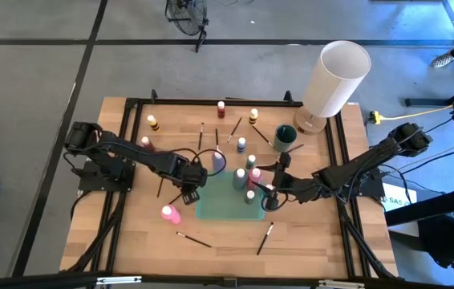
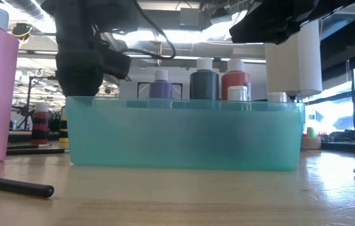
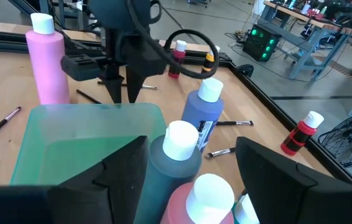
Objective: Pick & Place Paint Supplies
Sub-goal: Put the black eyeshadow brush into the green cup
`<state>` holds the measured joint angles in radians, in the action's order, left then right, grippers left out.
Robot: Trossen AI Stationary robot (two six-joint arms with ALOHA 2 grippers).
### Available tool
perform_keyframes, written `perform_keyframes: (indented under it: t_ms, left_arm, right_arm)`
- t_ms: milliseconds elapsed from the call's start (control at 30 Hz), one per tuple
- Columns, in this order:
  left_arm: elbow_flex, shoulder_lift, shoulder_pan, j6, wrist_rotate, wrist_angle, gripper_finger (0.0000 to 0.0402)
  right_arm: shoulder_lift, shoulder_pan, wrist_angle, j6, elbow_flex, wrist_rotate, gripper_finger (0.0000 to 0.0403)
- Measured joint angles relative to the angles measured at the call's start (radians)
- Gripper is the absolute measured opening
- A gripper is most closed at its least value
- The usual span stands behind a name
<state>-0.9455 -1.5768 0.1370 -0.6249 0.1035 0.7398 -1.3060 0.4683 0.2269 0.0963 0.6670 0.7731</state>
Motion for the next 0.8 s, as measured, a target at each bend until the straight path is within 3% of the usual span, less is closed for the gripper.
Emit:
perform_keyframes:
  t_ms: [300, 800]
  left_arm:
    - [0.000, -0.007, 0.031, -0.053, 0.055, -0.004, 0.0127]
    - [0.000, -0.044, 0.038, -0.044, 0.059, -0.021, 0.0127]
  right_arm:
    - [0.000, 0.000, 0.000, 0.001, 0.000, -0.001, 0.0248]
    - [0.000, 0.000, 0.007, 0.004, 0.000, -0.002, 0.0248]
